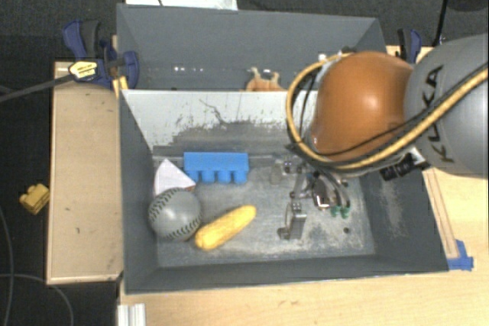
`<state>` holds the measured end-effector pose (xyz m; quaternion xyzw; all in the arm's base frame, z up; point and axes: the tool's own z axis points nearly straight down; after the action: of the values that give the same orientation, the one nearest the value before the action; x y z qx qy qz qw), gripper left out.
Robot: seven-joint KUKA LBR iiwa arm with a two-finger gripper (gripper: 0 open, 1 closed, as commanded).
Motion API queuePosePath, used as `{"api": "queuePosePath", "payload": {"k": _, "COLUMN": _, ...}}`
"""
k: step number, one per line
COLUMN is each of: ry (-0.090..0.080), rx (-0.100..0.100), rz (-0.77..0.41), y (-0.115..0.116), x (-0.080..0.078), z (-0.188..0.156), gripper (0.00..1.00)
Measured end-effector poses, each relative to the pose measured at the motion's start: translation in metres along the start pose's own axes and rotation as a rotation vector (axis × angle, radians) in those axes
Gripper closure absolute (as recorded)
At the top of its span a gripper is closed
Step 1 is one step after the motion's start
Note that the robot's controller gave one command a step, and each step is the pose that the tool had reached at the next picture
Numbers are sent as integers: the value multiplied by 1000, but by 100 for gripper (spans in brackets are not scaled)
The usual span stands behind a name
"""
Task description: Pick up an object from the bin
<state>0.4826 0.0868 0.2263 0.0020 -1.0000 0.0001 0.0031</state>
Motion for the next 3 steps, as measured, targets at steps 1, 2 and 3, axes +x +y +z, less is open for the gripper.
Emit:
{"api": "queuePosePath", "payload": {"k": 1, "ry": -9, "rx": -1, "rz": 3, "y": -1, "x": -2, "z": -4, "gripper": 0}}
{"api": "queuePosePath", "payload": {"k": 2, "ry": -16, "rx": -2, "rz": 15, "y": 6, "x": -8, "z": 45, "gripper": 0}}
{"api": "queuePosePath", "payload": {"k": 3, "ry": -2, "rx": 3, "rz": 15, "y": 35, "x": -16, "z": 102, "gripper": 0}}
